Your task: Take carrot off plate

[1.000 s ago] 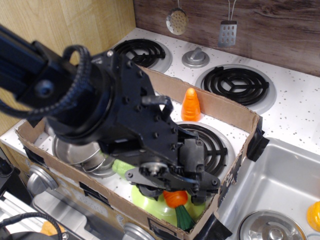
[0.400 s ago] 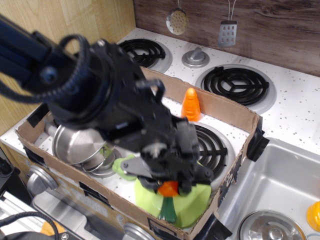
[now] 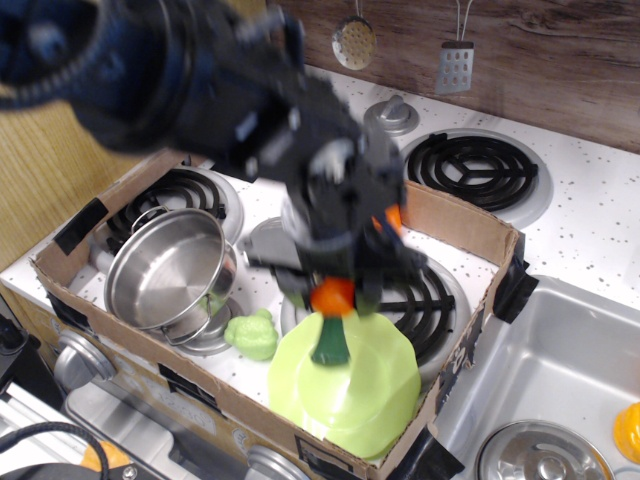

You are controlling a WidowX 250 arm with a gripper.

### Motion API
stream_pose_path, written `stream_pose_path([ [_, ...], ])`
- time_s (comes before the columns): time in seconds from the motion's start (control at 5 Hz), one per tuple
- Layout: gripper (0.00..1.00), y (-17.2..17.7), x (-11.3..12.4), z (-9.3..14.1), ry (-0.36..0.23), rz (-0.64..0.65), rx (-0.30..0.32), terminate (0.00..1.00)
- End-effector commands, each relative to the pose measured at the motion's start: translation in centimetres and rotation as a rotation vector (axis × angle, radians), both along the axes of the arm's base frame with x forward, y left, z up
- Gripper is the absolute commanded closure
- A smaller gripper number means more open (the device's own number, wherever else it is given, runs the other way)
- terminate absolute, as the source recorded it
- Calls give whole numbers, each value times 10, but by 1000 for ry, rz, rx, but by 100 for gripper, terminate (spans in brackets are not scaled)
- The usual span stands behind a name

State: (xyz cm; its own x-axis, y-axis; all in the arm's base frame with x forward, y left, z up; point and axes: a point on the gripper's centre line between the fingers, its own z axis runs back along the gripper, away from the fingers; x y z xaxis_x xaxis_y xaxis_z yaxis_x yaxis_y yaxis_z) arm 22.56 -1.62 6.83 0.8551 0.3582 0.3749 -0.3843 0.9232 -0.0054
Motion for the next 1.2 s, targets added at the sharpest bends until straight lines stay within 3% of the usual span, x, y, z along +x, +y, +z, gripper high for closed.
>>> stream_pose_path([
  [0.0, 100, 49, 50, 46, 2, -206, 107, 0],
  [0.2, 100, 76, 72, 50, 71, -419, 144, 0],
  [0.4, 100, 94, 78, 42, 80, -534, 170, 0],
  [0.6, 100, 110, 79, 28, 126, -632, 158, 0],
  [1.0, 100, 140, 83, 9, 169, -878, 223, 0],
])
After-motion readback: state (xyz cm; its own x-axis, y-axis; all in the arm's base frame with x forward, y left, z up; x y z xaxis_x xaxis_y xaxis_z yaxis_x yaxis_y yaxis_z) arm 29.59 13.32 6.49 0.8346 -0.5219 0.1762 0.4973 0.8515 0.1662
